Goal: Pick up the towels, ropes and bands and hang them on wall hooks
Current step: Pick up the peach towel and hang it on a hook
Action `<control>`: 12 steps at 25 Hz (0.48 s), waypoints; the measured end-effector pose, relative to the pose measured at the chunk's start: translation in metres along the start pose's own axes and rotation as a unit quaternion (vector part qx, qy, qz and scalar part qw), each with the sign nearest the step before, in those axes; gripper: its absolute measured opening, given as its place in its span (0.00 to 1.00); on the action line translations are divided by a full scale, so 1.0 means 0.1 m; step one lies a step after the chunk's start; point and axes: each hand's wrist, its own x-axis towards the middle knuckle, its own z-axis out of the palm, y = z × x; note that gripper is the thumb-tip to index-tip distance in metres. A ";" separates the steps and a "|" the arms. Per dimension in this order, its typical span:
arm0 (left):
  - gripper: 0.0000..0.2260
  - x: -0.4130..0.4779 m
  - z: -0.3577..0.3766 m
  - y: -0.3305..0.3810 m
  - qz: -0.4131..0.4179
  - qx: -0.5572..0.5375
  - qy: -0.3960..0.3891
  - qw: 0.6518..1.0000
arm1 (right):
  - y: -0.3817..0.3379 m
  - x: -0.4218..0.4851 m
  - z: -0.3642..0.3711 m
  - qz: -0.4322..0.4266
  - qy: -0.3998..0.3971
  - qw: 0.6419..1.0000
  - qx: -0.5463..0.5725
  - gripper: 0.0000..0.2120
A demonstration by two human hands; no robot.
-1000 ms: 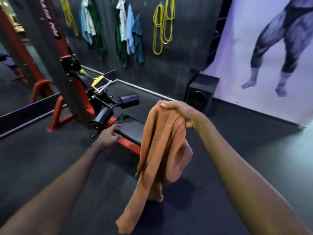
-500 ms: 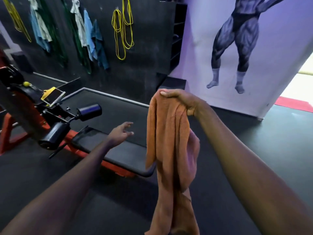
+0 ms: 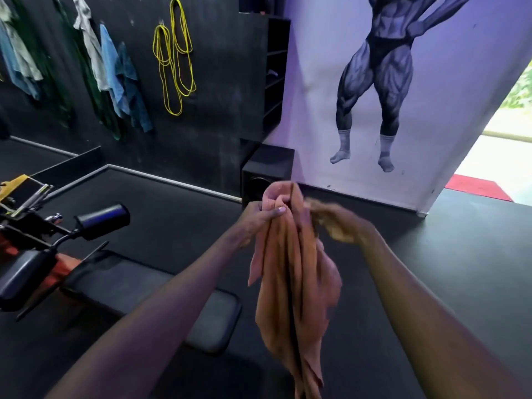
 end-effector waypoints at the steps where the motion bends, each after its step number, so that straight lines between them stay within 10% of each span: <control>1: 0.12 0.18 0.07 0.01 0.005 0.002 0.010 1.000 | 0.27 0.05 -0.14 0.045 -0.043 0.997 -0.042 0.29; 4: 0.10 0.73 0.37 0.14 0.010 -0.026 0.050 0.998 | 0.89 0.34 -0.37 0.138 -0.046 0.983 -0.114 0.36; 12: 0.16 2.00 -0.29 0.34 -0.036 0.062 0.189 0.979 | 0.18 1.67 -1.22 0.004 0.109 0.992 -0.069 0.09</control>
